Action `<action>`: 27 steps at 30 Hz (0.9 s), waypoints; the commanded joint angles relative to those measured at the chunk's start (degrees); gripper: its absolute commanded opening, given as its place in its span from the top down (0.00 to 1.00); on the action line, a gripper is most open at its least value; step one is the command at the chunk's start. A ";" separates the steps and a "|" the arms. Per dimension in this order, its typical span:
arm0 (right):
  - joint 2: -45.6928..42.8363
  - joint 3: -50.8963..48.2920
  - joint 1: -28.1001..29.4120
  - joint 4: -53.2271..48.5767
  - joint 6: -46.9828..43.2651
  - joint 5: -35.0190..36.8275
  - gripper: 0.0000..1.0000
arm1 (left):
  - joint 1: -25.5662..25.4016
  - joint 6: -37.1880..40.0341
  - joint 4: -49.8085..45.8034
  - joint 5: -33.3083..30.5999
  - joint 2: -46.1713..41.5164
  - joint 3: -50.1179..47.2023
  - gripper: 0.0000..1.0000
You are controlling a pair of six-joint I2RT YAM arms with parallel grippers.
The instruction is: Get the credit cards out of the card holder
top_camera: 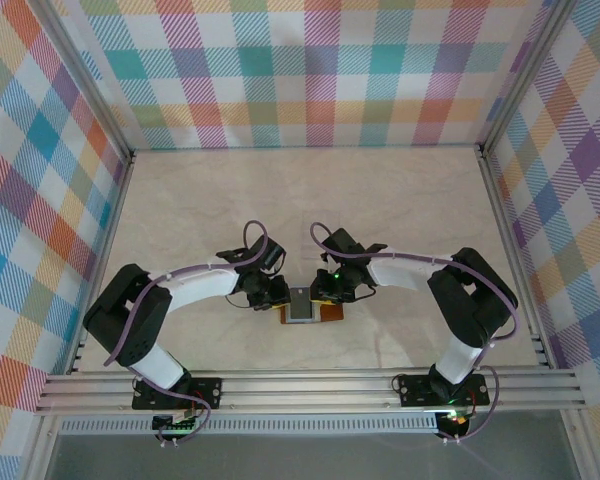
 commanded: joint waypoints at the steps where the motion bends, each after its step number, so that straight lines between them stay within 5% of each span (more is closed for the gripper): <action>1: 0.03 -0.64 -0.32 0.97 -0.76 -1.67 0.77 | -0.28 0.06 1.00 1.10 0.90 -0.90 0.79; 17: 3.52 -0.72 -0.56 3.36 -0.49 -4.45 0.73 | -0.28 1.15 -1.15 -0.19 1.66 -0.26 0.79; 23: 3.13 -1.12 -0.61 2.72 -0.34 -3.71 0.72 | -0.24 0.68 -3.30 -2.87 -4.30 0.25 0.79; 27: 3.31 -1.12 -0.57 2.62 -0.33 -3.97 0.72 | -0.28 0.24 -1.23 0.57 -4.68 0.45 0.78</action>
